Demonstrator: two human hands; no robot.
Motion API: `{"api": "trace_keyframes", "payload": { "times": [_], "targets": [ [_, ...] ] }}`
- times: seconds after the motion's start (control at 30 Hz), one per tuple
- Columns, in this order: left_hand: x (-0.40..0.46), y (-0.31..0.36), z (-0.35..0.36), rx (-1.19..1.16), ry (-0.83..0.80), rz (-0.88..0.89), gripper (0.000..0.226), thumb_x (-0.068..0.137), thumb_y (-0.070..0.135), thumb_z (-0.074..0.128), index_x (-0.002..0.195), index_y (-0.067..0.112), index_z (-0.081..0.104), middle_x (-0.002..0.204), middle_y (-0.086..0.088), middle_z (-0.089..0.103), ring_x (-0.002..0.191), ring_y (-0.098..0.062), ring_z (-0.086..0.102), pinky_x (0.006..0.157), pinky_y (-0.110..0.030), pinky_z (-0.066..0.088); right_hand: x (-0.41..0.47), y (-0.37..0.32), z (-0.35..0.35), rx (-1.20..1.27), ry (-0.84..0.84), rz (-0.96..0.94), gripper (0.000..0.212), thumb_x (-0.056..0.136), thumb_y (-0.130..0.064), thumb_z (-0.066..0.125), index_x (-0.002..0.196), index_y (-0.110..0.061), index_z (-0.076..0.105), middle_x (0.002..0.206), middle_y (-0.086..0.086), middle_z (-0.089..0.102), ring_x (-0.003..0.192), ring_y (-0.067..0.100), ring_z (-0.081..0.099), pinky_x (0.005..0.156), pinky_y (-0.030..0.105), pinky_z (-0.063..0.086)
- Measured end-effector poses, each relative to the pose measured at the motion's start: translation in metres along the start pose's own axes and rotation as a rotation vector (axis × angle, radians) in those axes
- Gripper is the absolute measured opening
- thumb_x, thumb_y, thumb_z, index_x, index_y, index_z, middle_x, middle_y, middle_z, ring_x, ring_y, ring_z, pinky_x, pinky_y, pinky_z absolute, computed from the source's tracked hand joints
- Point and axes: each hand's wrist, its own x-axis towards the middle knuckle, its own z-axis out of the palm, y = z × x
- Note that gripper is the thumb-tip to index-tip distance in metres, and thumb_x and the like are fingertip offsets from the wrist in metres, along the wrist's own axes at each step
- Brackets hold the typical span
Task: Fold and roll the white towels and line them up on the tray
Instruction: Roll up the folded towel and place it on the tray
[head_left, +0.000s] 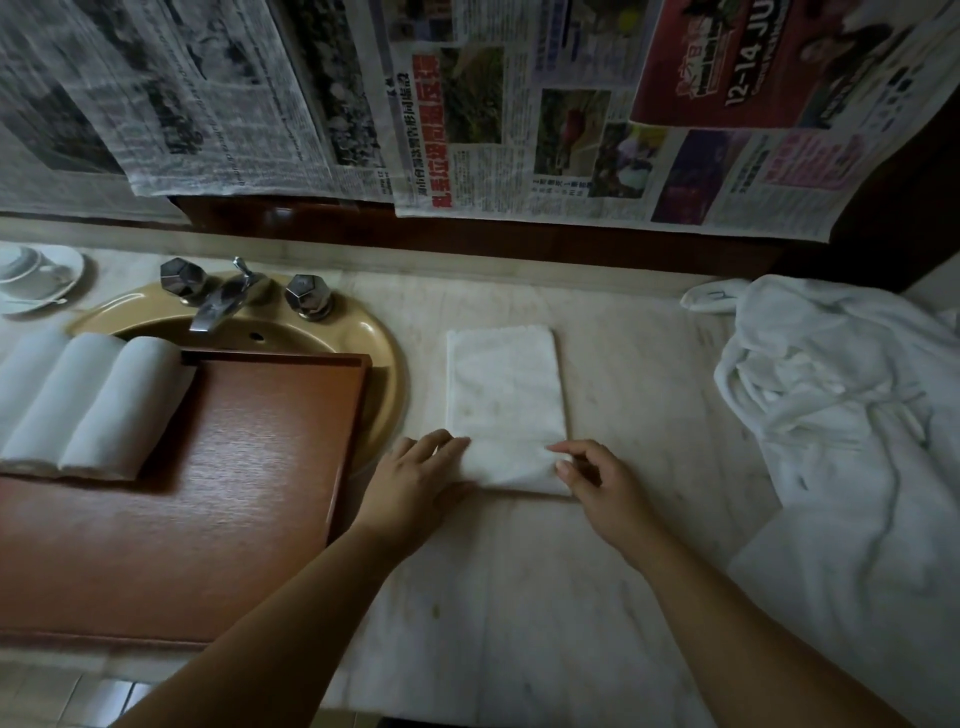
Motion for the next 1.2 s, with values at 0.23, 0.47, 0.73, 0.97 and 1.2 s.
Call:
{"api": "trace_keyframes", "payload": {
  "times": [0.23,0.47,0.73,0.97,1.2],
  "targets": [
    [0.029,-0.001,-0.010,-0.143,-0.260,-0.342,0.076,0.084,0.088,0.041,0.139,0.039,0.062,0.130,0.007,0.059,0.118,-0.024,0.049,0.103,-0.038,0.037,0.021,-0.001,0.004,-0.018,0.052,0.092,0.017,0.102,-0.018,0.064,0.106,-0.031,0.073,0.115,0.004,0.062,0.101,0.009,0.065,0.082,0.015,0.047],
    [0.038,0.002,-0.013,-0.329,-0.256,-0.473,0.064,0.089,0.073,0.062,0.137,0.032,0.066,0.130,0.001,0.062,0.118,-0.023,0.054,0.105,-0.042,0.046,0.035,-0.013,0.001,-0.143,0.103,0.065,0.017,0.097,-0.022,0.071,0.100,-0.038,0.069,0.105,0.005,0.061,0.081,0.010,0.061,0.069,0.019,0.048],
    [0.017,0.024,-0.012,-0.173,-0.044,-0.357,0.041,0.096,0.065,0.057,0.132,0.046,0.062,0.127,0.003,0.060,0.117,-0.023,0.052,0.095,-0.040,0.047,0.019,-0.011,-0.018,-0.506,-0.047,-0.276,0.042,0.087,-0.027,0.083,0.128,-0.025,0.074,0.132,-0.016,0.060,0.096,0.010,0.068,0.093,0.020,0.050],
    [0.011,0.006,-0.003,0.136,-0.032,-0.030,0.062,0.091,0.051,0.071,0.146,0.027,0.056,0.137,0.003,0.053,0.116,-0.031,0.056,0.089,-0.045,0.049,0.025,-0.001,-0.015,-0.576,-0.082,-0.348,0.058,0.082,-0.018,0.087,0.137,-0.018,0.067,0.128,-0.009,0.054,0.086,0.010,0.061,0.091,0.009,0.043],
    [0.047,0.001,-0.010,-0.172,-0.212,-0.271,0.061,0.098,0.068,0.049,0.144,0.030,0.058,0.138,-0.001,0.062,0.119,-0.027,0.057,0.103,-0.041,0.047,0.048,-0.011,-0.013,-0.397,-0.090,-0.047,0.044,0.096,-0.029,0.074,0.138,-0.021,0.065,0.108,0.008,0.057,0.091,0.016,0.059,0.079,0.003,0.037]
  ]
}}
